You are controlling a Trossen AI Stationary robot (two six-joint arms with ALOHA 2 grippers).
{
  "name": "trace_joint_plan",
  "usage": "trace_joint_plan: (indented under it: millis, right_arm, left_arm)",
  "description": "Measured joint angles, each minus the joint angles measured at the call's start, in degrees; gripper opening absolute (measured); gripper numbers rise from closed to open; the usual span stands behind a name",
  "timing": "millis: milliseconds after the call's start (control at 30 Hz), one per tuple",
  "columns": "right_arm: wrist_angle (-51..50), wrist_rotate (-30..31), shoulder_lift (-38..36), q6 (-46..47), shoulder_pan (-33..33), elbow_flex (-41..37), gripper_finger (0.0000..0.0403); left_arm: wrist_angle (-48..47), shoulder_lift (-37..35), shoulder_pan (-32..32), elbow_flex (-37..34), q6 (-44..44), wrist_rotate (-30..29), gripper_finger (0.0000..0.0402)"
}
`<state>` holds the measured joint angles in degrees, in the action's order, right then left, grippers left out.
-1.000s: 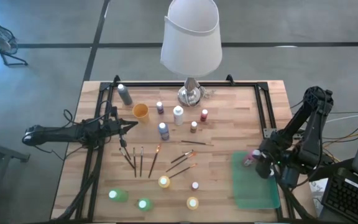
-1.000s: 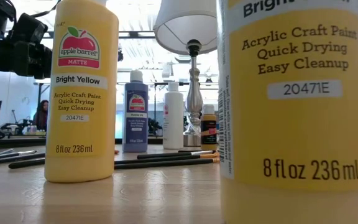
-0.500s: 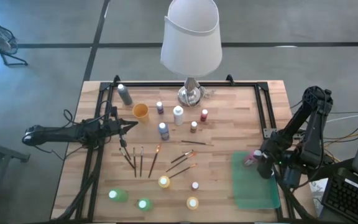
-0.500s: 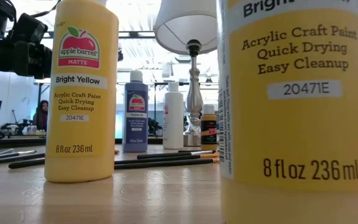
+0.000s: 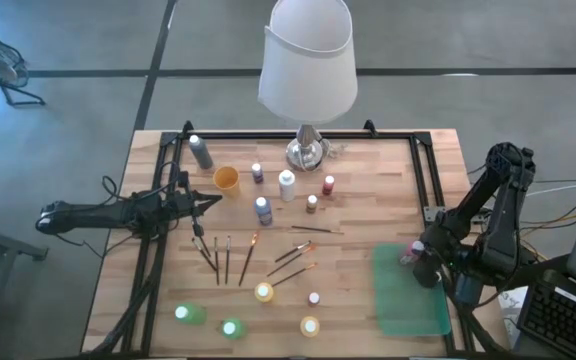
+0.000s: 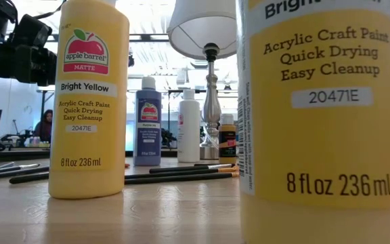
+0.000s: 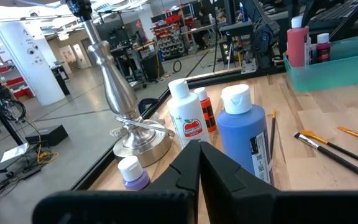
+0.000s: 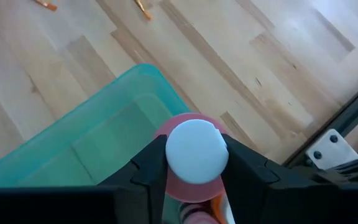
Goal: Pick & Place Paint Supplies
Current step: Put the pink paint bottle into the green bin
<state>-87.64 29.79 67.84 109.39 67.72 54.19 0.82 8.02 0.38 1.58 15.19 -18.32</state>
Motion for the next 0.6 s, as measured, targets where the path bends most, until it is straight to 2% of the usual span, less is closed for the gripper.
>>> trace_joint_plan:
  millis: [100,367,600]
  right_arm:
    - [0.0,0.2,1.3,0.1,0.1,-0.2,0.0133]
    - [-0.2,1.9,2.8,2.4,0.0,-0.6,0.0113]
    - [-0.3,1.7,2.8,4.4,0.0,-1.0,0.0157]
  left_arm:
    - [0.0,0.0,0.0,0.0,0.0,0.0,0.0013]
    - [0.0,0.0,0.0,0.0,0.0,0.0,0.0013]
    - [0.0,0.0,0.0,0.0,0.0,0.0,0.0013]
